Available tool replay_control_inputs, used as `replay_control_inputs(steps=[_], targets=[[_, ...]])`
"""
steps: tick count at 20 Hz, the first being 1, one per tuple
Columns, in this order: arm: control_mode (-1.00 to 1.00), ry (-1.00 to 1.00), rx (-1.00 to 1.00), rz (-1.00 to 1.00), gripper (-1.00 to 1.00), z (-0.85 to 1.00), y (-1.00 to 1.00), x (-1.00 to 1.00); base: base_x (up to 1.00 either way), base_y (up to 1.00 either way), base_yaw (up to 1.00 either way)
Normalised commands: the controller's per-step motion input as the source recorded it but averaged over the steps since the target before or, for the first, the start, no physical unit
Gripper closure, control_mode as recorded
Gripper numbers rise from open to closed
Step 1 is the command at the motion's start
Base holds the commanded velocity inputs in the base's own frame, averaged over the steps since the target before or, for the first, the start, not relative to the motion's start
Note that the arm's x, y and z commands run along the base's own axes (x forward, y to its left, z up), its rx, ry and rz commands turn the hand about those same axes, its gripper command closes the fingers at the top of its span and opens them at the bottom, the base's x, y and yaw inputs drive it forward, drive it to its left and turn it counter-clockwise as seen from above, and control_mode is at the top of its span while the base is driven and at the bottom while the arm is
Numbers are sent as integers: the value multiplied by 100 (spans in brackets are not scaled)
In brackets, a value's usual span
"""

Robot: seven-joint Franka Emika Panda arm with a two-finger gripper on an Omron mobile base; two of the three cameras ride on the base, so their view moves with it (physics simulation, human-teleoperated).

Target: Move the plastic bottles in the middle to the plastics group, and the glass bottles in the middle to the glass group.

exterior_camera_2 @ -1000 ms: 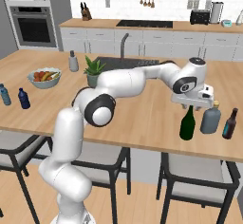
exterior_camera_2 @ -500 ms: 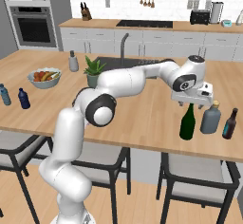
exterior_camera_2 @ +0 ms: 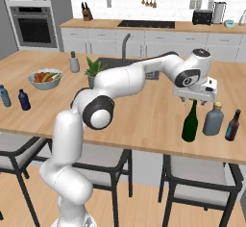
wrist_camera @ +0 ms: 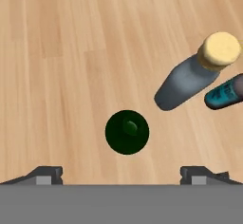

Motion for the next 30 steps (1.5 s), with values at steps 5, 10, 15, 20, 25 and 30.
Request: replay_control_inputs(steps=[5,10,15,20,25,30], targets=[[-100,-1,0,-2,-100,-2,76,-67,0,0,0],[-100,0,0,-5,-100,-13,100,-59,0,0,0],[-100,0,-8,-1,-100,-10,100,-48,0,0,0],[-100,0,-15,0,-100,-7,100,-36,0,0,0],[-100,0,-16,0,-100,0,100,-2,0,0,0],[-100,0,-5,0,-100,6,100,15,0,0,0]])
